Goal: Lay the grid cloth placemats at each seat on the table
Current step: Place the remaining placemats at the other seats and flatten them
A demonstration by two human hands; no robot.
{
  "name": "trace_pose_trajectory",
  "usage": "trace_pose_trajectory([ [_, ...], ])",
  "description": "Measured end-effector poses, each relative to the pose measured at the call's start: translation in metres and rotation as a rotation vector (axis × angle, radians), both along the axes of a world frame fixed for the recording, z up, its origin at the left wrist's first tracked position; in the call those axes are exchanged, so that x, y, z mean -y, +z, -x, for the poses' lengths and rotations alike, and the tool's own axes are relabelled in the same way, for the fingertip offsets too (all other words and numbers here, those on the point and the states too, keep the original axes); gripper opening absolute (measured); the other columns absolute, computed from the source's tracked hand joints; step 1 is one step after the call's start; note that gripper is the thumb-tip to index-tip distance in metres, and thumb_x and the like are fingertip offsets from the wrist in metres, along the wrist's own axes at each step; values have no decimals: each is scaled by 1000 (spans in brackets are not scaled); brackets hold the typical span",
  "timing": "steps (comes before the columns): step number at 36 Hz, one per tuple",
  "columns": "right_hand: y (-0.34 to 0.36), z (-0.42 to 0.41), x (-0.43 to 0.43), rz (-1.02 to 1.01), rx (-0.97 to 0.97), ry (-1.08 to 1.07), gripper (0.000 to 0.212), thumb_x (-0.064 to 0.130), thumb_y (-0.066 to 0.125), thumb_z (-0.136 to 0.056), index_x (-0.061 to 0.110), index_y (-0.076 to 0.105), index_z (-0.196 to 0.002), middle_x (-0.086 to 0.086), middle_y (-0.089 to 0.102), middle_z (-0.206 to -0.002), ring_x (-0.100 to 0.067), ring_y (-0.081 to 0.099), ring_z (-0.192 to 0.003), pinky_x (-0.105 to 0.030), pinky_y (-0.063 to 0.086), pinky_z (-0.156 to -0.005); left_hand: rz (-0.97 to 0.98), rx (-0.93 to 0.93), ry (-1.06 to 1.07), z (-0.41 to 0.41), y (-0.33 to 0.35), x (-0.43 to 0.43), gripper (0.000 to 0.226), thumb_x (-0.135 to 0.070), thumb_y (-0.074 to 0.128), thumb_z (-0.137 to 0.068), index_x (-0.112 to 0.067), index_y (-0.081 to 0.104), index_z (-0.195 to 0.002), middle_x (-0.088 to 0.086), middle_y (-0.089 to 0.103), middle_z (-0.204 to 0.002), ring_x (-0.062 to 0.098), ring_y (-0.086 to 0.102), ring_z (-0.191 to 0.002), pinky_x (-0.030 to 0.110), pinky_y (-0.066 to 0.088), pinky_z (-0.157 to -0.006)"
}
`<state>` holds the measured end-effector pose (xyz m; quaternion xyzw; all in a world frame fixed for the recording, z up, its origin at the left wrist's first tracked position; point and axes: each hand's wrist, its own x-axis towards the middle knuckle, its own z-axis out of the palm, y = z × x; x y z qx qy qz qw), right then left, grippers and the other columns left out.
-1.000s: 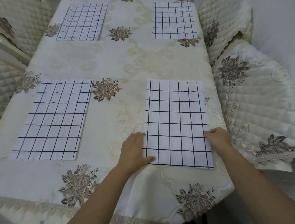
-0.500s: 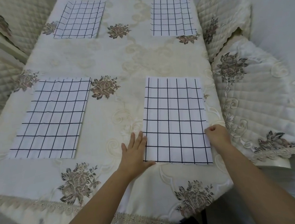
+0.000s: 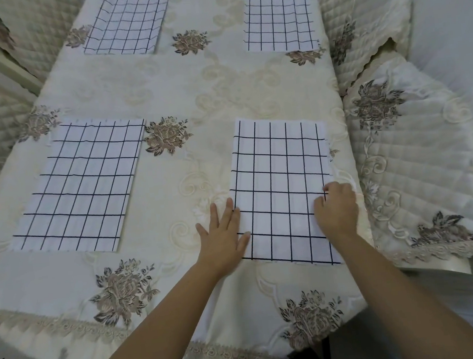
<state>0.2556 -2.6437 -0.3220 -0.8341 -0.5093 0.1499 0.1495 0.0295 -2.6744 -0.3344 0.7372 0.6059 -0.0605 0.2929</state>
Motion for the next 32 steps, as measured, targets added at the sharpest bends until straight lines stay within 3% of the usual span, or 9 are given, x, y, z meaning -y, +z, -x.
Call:
trace_pose_trajectory([
  [4,-15,32,-6,-145,37,299,30,-2,54,-73,-4,64,-100,-23,62,-103,-40,60,-94,-45,53,-78,-18,-64,-13,-6,-8,-9,58,-37,21,-101,-17,-3,-150,-4,-21,-156,28,-24,-142,64,-1,-110],
  [7,-24,59,-6,-148,98,500,37,10,45,-77,0,64,-107,-22,63,-117,-38,61,-107,-48,51,-86,-55,-113,-31,-5,-15,-11,57,-38,14,-99,-17,-4,-150,-3,-19,-156,28,-23,-142,64,0,-110],
  [11,-36,81,0,-10,183,652,49,25,36,-83,7,58,-123,-16,55,-134,-35,54,-121,-53,49,-88,-120,-135,-58,0,-26,-7,75,-49,-14,-79,-21,-10,-148,-6,-26,-151,23,-28,-139,61,-2,-111],
  [13,-43,81,4,36,199,664,51,29,34,-87,10,50,-131,-12,49,-140,-33,49,-128,-55,45,-92,-165,-131,-58,3,-30,-6,70,-49,-6,-84,-20,-5,-147,-4,-17,-153,25,-21,-139,63,3,-111],
  [16,-49,70,7,66,216,655,55,37,31,-91,14,37,-140,-7,39,-148,-29,39,-136,-54,37,-102,-229,-138,-61,5,-33,-6,60,-42,23,-91,-13,32,-144,5,29,-153,31,18,-141,67,30,-97],
  [17,-50,65,8,71,205,640,57,38,30,-91,14,36,-142,-7,36,-150,-29,35,-138,-54,35,-104,-246,-150,-58,6,-35,-6,58,-40,27,-91,-13,36,-142,6,35,-150,31,23,-141,66,33,-95],
  [25,-54,12,8,76,150,464,64,44,19,-91,13,27,-146,-5,21,-155,-26,17,-143,-56,21,-110,-294,-166,-57,7,-40,-4,57,-38,29,-91,-15,30,-143,4,32,-152,27,17,-140,64,30,-99],
  [30,-51,-4,8,53,158,415,62,40,24,-91,8,36,-142,-9,31,-151,-31,26,-140,-65,22,-105,-303,-162,-53,8,-43,-4,57,-38,27,-92,-16,25,-145,3,27,-154,21,-3,-145,63,21,-103],
  [32,-51,0,5,51,158,405,62,39,25,-91,5,38,-141,-12,33,-150,-34,29,-139,-67,19,-104,-307,-164,-52,8,-44,-4,57,-38,27,-92,-17,25,-145,3,27,-154,21,-1,-145,64,24,-102],
])
